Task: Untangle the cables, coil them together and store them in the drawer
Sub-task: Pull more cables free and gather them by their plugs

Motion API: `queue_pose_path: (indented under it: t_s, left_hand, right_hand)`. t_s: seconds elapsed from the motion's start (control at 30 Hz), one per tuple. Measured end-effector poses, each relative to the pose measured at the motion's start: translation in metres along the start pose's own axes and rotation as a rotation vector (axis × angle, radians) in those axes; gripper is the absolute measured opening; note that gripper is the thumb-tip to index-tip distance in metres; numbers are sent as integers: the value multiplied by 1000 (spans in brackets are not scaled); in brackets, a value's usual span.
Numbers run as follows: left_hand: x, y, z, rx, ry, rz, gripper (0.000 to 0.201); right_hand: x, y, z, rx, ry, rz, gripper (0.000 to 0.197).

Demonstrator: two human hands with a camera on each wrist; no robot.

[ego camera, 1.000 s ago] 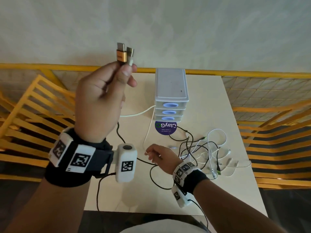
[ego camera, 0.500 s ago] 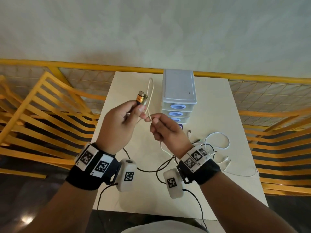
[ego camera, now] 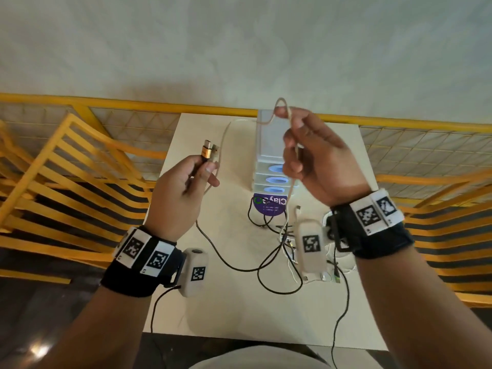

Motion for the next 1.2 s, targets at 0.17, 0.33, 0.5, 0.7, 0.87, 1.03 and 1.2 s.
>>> queue_pose_path:
  t_s: [0.17,0.33,0.5,0.7,0.87,1.03,1.2]
  left_hand:
    - [1,10,-17,-239,63,107,22]
    - [3,38,-19,-280,-4,254,23]
    - [-3,63,-5,-239,-145,354,26]
    - [5,59,-1,-260,-120,164,21]
    - [37,-11,-2,-484,-59,-243,17]
    - [48,-59,-23,-632,72,-400,25]
    - [42,-66,-51,-736,185,-372,17]
  right_hand:
    - [-11,-15,-41,-62,81,44,32]
    - [-36,-3,-109,-122,187,83,16]
    - [-45,1,-123,-230,182,103,16]
    - [-53,-5,-149,-277,251,137,29]
    - [-89,-31,-199,-486,312,105,29]
    - [-112,-55,-225,-706,418,79,26]
    - [-122,-87,-259,-902,536,96,27]
Point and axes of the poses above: each hand's wrist, its own x-axis towards the middle knuckle, its own y-axis out of the palm, z = x × y, the point moved 8 cm from there along x, towards the middle knuckle, and after that the axes turned 7 degrees about z, right-handed, at the moved point
